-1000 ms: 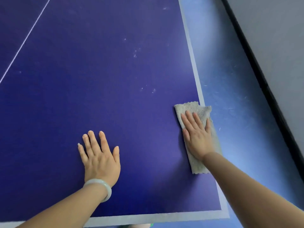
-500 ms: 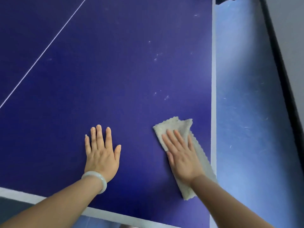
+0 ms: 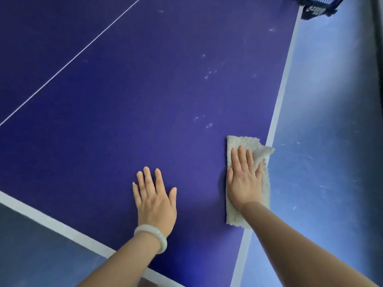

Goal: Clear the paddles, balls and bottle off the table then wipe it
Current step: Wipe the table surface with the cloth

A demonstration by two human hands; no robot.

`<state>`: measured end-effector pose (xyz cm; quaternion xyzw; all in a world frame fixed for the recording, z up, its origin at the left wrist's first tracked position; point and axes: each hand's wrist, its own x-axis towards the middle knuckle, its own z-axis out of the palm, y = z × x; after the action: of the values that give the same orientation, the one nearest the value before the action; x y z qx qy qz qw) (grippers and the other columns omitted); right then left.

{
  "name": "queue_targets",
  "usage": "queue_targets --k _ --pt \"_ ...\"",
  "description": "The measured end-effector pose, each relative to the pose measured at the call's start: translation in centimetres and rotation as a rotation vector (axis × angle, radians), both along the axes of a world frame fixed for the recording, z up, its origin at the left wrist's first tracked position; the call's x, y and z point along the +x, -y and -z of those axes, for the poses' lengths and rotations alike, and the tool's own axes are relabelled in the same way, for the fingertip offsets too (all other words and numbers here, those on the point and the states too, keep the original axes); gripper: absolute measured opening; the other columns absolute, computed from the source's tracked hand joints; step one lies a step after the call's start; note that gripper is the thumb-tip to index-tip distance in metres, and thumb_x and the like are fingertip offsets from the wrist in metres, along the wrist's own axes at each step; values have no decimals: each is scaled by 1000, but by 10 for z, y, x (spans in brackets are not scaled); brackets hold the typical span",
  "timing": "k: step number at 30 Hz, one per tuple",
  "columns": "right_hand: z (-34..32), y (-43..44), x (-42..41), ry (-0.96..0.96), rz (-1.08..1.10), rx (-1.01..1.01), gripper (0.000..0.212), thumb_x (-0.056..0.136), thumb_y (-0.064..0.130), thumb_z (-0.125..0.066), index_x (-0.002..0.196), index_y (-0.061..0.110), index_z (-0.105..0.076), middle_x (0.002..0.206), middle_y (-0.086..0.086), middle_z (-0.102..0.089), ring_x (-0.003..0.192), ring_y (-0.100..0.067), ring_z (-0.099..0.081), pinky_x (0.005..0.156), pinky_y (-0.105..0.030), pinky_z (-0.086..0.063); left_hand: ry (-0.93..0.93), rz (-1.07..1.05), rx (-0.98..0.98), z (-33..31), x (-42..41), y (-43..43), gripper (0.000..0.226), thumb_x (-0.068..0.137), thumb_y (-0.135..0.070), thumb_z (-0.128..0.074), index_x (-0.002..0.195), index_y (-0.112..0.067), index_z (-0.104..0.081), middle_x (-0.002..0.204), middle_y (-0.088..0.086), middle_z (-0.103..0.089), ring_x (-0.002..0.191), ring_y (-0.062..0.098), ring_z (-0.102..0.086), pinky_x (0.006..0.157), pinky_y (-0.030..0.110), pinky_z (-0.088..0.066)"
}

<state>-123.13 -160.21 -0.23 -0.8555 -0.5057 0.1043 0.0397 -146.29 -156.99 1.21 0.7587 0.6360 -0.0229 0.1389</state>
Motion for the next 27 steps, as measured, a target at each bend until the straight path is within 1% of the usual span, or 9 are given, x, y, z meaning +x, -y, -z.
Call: queue_targets --k 3,7,11,15,17,19,22,25,27 --pt "-3 30 -26 5 -104 34 58 100 36 -19 157 24 -16 164 2 -11 152 -20 -5 121 -53 -11 -73 -175 -16 6 30 14 73 96 -52 -4 152 -9 13 160 15 19 149 32 18 120 52 6" --pt "2 67 -35 -24 -327 57 58 102 37 -27 157 24 -15 165 3 -10 152 -20 -6 119 -51 -10 -128 -203 55 10 39 17 72 95 -49 -5 154 -7 2 162 17 4 150 33 7 121 54 0" --pt "2 37 20 4 -530 42 56 104 39 -22 157 29 -10 165 8 -3 152 -17 -1 121 -48 0 -153 -213 73 15 40 17 70 96 -46 -10 153 -7 -4 162 17 -5 151 34 -2 121 54 -7" --pt "2 -15 72 61 -300 5 55 104 37 -15 158 29 -4 164 8 2 152 -17 4 121 -48 6 -158 -219 100 19 39 18 69 97 -45 -16 154 -5 -13 162 18 -10 151 33 -6 121 54 -9" --pt "3 -23 65 65 -117 15 56 104 37 -12 158 27 -2 165 6 2 152 -18 5 119 -47 11 -158 -223 115 20 39 18 69 97 -44 -17 154 -5 -15 162 18 -11 151 33 -7 121 54 -9" --pt "4 -15 37 35 -61 65 56 104 37 -10 158 25 0 165 3 3 152 -18 6 120 -46 12 -161 -225 131 21 39 18 69 98 -44 -18 154 -5 -17 162 18 -12 151 32 -7 121 53 -9" --pt "4 16 -9 -78 -376 93 55 105 38 -12 158 26 -5 165 5 1 152 -16 9 121 -46 3 -180 -230 142 21 40 18 69 97 -45 -18 154 -5 -18 162 17 -13 151 32 -6 121 53 -10" --pt "3 24 6 -75 -749 73 53 106 37 -19 157 28 -12 165 7 -6 152 -16 2 120 -45 1 -163 -241 146 20 41 17 69 97 -45 -17 154 -6 -19 162 16 -13 151 30 -5 122 52 -9" --pt "3 9 44 -10 -775 64 54 104 36 -17 157 30 -12 164 8 -7 152 -16 1 121 -46 -2 -154 -246 146 20 42 17 69 97 -45 -16 154 -6 -18 162 15 -11 151 30 -4 122 52 -8"
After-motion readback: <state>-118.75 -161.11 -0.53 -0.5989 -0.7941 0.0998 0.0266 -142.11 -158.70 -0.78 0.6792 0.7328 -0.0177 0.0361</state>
